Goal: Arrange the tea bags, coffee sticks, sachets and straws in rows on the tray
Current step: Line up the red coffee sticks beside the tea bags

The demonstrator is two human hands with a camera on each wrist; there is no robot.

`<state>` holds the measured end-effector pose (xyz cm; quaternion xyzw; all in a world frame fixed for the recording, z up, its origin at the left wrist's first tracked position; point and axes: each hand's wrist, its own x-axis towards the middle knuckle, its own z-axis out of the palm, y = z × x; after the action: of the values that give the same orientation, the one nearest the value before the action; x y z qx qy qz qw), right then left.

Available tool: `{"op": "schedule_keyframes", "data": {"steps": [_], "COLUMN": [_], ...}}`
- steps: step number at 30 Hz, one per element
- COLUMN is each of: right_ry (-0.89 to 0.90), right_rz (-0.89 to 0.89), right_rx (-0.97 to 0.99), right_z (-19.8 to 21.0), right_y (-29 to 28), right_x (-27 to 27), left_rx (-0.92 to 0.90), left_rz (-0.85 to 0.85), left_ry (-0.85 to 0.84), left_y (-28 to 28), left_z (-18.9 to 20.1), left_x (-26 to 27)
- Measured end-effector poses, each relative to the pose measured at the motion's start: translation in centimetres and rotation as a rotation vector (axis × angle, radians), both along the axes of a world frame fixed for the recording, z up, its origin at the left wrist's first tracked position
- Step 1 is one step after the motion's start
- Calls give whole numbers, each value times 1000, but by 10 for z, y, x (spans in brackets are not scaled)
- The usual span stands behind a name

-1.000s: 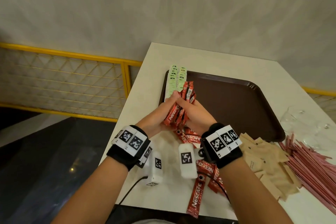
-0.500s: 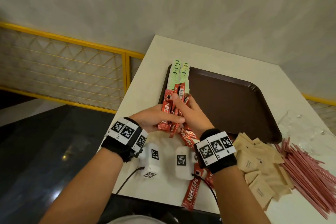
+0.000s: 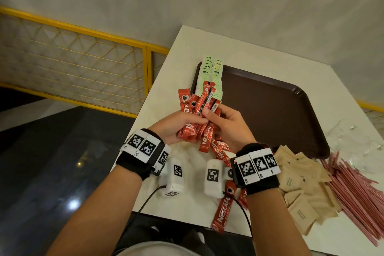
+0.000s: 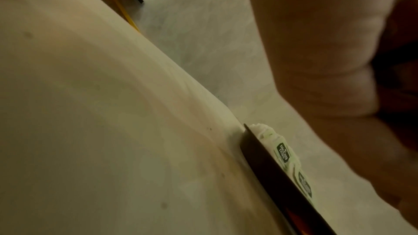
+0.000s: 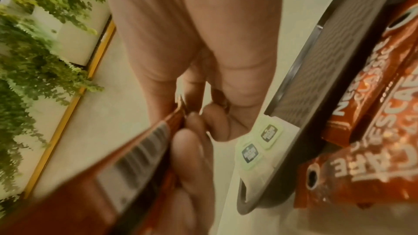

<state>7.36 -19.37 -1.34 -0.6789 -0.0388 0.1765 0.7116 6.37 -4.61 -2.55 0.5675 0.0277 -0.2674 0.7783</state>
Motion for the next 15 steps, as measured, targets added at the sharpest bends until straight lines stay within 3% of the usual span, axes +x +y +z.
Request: {"op": "schedule_keyframes", "data": {"steps": [7,15], "right_ry": [13,-175], "right_rz": [-83,-287], "right_rx": [33,-48], "right_z": [4,0], "right_y": [-10,-22], "right_x": [7,18], "left_rx": [21,-63], "left_rz": [3,84], "left_ry": [-13,9], "left_y": [5,10], "left_z": [0,2], "left_x": [2,1]}}
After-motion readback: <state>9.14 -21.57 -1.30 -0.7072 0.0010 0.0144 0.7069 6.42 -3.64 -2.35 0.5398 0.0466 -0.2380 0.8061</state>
